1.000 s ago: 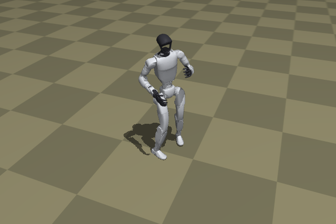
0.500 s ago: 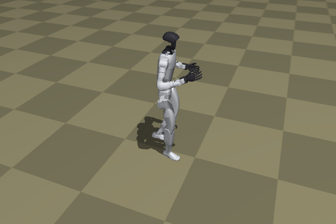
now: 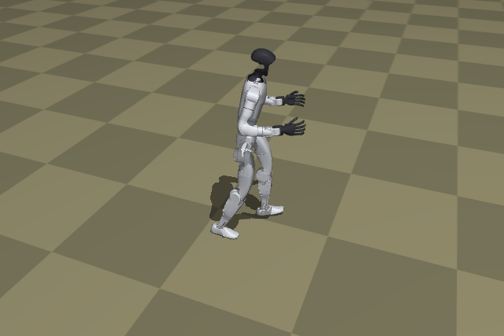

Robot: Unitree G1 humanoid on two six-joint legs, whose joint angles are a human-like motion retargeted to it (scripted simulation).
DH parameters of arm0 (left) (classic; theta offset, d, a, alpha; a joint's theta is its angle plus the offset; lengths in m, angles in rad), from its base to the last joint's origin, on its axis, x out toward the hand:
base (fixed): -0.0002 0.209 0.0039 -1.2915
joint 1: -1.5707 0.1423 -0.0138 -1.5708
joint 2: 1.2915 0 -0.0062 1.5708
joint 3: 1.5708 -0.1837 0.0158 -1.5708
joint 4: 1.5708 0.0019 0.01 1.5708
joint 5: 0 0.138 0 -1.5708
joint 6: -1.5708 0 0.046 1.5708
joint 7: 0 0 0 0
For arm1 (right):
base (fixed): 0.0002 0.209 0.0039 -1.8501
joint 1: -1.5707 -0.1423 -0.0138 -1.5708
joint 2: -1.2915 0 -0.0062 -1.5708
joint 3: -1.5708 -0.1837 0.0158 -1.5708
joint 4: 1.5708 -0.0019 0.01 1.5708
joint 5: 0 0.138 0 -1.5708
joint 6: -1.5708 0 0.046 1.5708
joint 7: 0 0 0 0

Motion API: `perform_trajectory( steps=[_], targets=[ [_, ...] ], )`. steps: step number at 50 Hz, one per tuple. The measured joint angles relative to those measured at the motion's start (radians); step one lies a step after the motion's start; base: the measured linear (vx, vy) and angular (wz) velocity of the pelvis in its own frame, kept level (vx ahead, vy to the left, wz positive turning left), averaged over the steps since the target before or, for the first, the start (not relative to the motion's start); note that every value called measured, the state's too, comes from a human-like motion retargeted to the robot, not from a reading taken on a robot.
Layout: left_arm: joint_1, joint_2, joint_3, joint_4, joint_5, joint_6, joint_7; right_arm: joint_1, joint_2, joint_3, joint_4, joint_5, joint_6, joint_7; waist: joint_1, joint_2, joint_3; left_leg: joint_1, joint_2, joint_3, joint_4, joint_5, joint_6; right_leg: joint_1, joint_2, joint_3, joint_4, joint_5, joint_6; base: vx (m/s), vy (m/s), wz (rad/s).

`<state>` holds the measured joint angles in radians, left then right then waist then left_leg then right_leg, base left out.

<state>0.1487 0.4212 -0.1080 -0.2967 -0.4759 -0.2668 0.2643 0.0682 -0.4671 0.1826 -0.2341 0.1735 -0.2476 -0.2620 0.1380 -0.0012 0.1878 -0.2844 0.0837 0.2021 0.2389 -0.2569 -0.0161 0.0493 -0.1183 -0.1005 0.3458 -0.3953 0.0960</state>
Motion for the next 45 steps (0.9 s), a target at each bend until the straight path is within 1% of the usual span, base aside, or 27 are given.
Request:
perform_trajectory(
  steps=[2,3,5,7,9,10,12,15,16,17,19,20,21,23,25,27,28,30,33,35,37,38,39,40,42,43,45],
  targets=[
    [0.062,0.004,-0.011,0.058,-0.003,0.023,-0.042,-0.174,0.016,0.033,0.042,-0.046,0.001,-0.084,0.027,0.000,0.062,-0.026,-0.002,0.019,0.054,-0.021,0.021,0.019,-0.013,0.029,-0.080,-0.037,-0.008,-0.70,-0.10,-0.80],
    [0.092,0.008,-0.007,0.067,-0.007,0.033,-0.062,-0.247,0.018,0.041,0.046,-0.058,0.003,-0.105,0.028,-0.005,0.091,-0.046,-0.005,0.023,0.114,-0.043,0.036,0.011,-0.024,0.041,-0.083,-0.045,-0.025,-0.68,-0.07,-0.59],
    [0.153,0.016,0.012,0.045,-0.046,0.049,-0.097,-0.346,0.016,0.045,0.018,-0.057,0.004,-0.118,0.013,-0.026,0.119,-0.100,-0.013,0.029,0.317,-0.101,0.069,-0.032,-0.050,0.063,-0.043,-0.048,-0.054,-0.59,-0.04,-0.31],
    [0.187,0.020,0.019,-0.010,-0.107,0.060,-0.117,-0.360,0.014,0.042,-0.052,-0.014,-0.003,-0.111,-0.015,-0.056,0.100,-0.129,-0.024,0.043,0.542,-0.158,0.126,-0.081,-0.076,0.077,-0.014,-0.017,-0.054,-0.46,-0.01,-0.07],
    [0.186,0.022,0.013,-0.062,-0.147,0.068,-0.129,-0.307,0.013,0.035,-0.136,0.053,-0.016,-0.088,-0.042,-0.081,0.054,-0.108,-0.028,0.055,0.702,-0.197,0.165,-0.107,-0.089,0.087,-0.040,0.040,-0.047,-0.39,0.00,-0.10],
    [0.176,0.023,0.008,-0.084,-0.157,0.071,-0.134,-0.265,0.012,0.029,-0.177,0.090,-0.022,-0.071,-0.055,-0.092,0.028,-0.084,-0.030,0.057,0.756,-0.204,0.173,-0.115,-0.092,0.092,-0.066,0.074,-0.045,-0.38,0.02,-0.19],
    [0.127,0.022,-0.002,-0.103,-0.155,0.079,-0.147,-0.158,0.005,0.012,-0.232,0.155,-0.025,-0.017,-0.091,-0.110,-0.028,-0.013,-0.050,0.038,0.777,-0.155,0.162,-0.127,-0.093,0.099,-0.129,0.146,-0.039,-0.40,0.04,-0.19],
    [0.014,0.015,-0.019,-0.087,-0.135,0.085,-0.168,-0.008,-0.035,-0.011,-0.249,0.215,0.001,0.086,-0.178,-0.132,-0.106,0.099,-0.099,-0.029,0.687,-0.020,0.120,-0.159,-0.092,0.096,-0.196,0.239,-0.016,-0.48,0.07,0.02],
    [-0.047,0.015,-0.022,-0.062,-0.082,0.093,-0.144,0.021,-0.058,-0.013,-0.242,0.270,0.023,0.123,-0.216,-0.132,-0.123,0.124,-0.114,-0.060,0.632,-0.014,0.118,-0.178,-0.091,0.084,-0.216,0.264,-0.005,-0.57,0.09,0.21],
    [-0.110,0.012,-0.031,-0.036,-0.043,0.097,-0.125,0.048,-0.083,-0.014,-0.230,0.311,0.044,0.155,-0.254,-0.132,-0.137,0.152,-0.127,-0.091,0.569,-0.026,0.114,-0.195,-0.090,0.072,-0.233,0.286,0.011,-0.63,0.10,0.31],
    [-0.250,-0.002,-0.069,0.020,-0.010,0.089,-0.102,0.087,-0.135,-0.004,-0.190,0.332,0.080,0.195,-0.322,-0.134,-0.143,0.215,-0.146,-0.147,0.408,-0.135,0.102,-0.224,-0.089,0.042,-0.258,0.313,0.063,-0.70,0.12,0.46],
    [-0.327,-0.008,-0.091,0.048,0.009,0.081,-0.083,0.101,-0.156,0.007,-0.167,0.337,0.092,0.206,-0.353,-0.134,-0.136,0.244,-0.150,-0.168,0.327,-0.200,0.102,-0.238,-0.088,0.027,-0.269,0.325,0.088,-0.77,0.14,0.59],
    [-0.411,-0.007,-0.115,0.068,0.040,0.070,-0.055,0.105,-0.165,0.023,-0.140,0.334,0.097,0.205,-0.375,-0.135,-0.118,0.261,-0.150,-0.174,0.262,-0.243,0.110,-0.251,-0.092,-0.001,-0.274,0.334,0.106,-0.80,0.15,0.62],
    [-0.574,0.004,-0.162,0.096,0.111,0.054,0.000,0.103,-0.165,0.055,-0.093,0.319,0.099,0.192,-0.400,-0.136,-0.077,0.277,-0.150,-0.177,0.159,-0.289,0.133,-0.278,-0.106,-0.093,-0.259,0.335,0.126,-0.81,0.16,0.48],
    [-0.704,0.012,-0.195,0.099,0.148,0.047,0.048,0.083,-0.137,0.080,-0.067,0.293,0.088,0.161,-0.381,-0.123,-0.042,0.252,-0.140,-0.173,0.114,-0.278,0.162,-0.307,-0.122,-0.224,-0.180,0.292,0.102,-0.78,0.15,-0.01],
    [-0.765,-0.004,-0.205,0.078,0.120,0.042,0.085,0.043,-0.091,0.095,-0.072,0.272,0.069,0.122,-0.320,-0.089,-0.030,0.196,-0.111,-0.163,0.120,-0.234,0.180,-0.332,-0.119,-0.278,-0.023,0.208,0.038,-0.69,0.11,-0.48],
    [-0.773,-0.021,-0.204,0.062,0.089,0.039,0.096,0.012,-0.067,0.098,-0.078,0.262,0.061,0.101,-0.282,-0.072,-0.031,0.166,-0.096,-0.154,0.128,-0.211,0.183,-0.346,-0.112,-0.263,0.075,0.165,0.006,-0.63,0.07,-0.60],
    [-0.732,-0.051,-0.187,0.020,0.027,0.034,0.095,-0.063,-0.019,0.106,-0.093,0.237,0.051,0.071,-0.213,-0.045,-0.049,0.128,-0.073,-0.134,0.119,-0.160,0.182,-0.348,-0.084,-0.199,0.239,0.105,-0.038,-0.58,0.04,-0.58],
    [-0.567,-0.057,-0.141,-0.043,-0.016,0.037,0.068,-0.223,0.045,0.121,-0.097,0.166,0.051,0.043,-0.135,-0.024,-0.097,0.100,-0.058,-0.107,0.044,-0.091,0.167,-0.290,-0.045,-0.124,0.369,0.044,-0.063,-0.56,0.00,-0.45],
    [-0.427,-0.040,-0.109,-0.067,-0.018,0.043,0.051,-0.345,0.083,0.129,-0.089,0.103,0.056,0.025,-0.093,-0.015,-0.123,0.079,-0.056,-0.091,-0.009,-0.047,0.149,-0.229,-0.032,-0.098,0.396,0.039,-0.068,-0.60,-0.02,-0.27],
    [-0.258,-0.015,-0.081,-0.076,-0.020,0.045,0.012,-0.450,0.116,0.136,-0.081,0.034,0.056,0.006,-0.058,0.001,-0.127,0.044,-0.048,-0.073,-0.002,-0.027,0.092,-0.130,-0.010,-0.082,0.349,0.091,-0.064,-0.64,-0.05,-0.13],
    [-0.187,-0.007,-0.080,-0.073,-0.052,0.045,-0.021,-0.503,0.132,0.141,-0.075,-0.018,0.055,-0.011,-0.030,0.005,-0.119,0.048,-0.049,-0.068,-0.048,-0.003,0.080,-0.082,0.004,-0.067,0.298,0.114,-0.049,-0.71,-0.08,-0.20],
    [-0.115,0.007,-0.072,-0.072,-0.071,0.042,-0.046,-0.553,0.142,0.149,-0.072,-0.039,0.054,-0.024,-0.006,0.013,-0.104,0.032,-0.043,-0.054,-0.037,0.002,0.036,-0.030,0.016,-0.053,0.223,0.107,-0.045,-0.74,-0.09,-0.23],
    [-0.043,0.023,-0.061,-0.071,-0.085,0.037,-0.066,-0.600,0.149,0.158,-0.070,-0.044,0.052,-0.037,0.016,0.022,-0.085,0.007,-0.032,-0.035,0.004,-0.004,-0.024,0.024,0.026,-0.041,0.136,0.084,-0.049,-0.80,-0.10,-0.34],
    [0.056,0.030,-0.047,-0.069,-0.120,0.039,-0.095,-0.680,0.154,0.193,-0.071,-0.045,0.051,-0.063,0.072,0.032,-0.043,-0.033,-0.031,-0.006,-0.013,0.040,-0.054,0.057,0.027,-0.013,-0.017,-0.003,-0.061,-0.88,-0.11,-0.58],
    [0.094,0.024,-0.034,-0.072,-0.142,0.039,-0.112,-0.714,0.151,0.212,-0.070,-0.043,0.050,-0.072,0.096,0.037,-0.017,-0.052,-0.029,0.009,-0.023,0.062,-0.059,0.057,0.024,-0.003,-0.072,-0.030,-0.069,-0.93,-0.10,-0.70],
    [0.123,-0.013,-0.010,-0.078,-0.188,0.047,-0.148,-0.757,0.142,0.250,-0.061,-0.047,0.050,-0.086,0.128,0.040,0.034,-0.053,-0.035,0.022,-0.119,0.108,-0.010,0.012,0.020,0.014,-0.118,-0.038,-0.071,-0.94,-0.10,-0.56]
  ],
)
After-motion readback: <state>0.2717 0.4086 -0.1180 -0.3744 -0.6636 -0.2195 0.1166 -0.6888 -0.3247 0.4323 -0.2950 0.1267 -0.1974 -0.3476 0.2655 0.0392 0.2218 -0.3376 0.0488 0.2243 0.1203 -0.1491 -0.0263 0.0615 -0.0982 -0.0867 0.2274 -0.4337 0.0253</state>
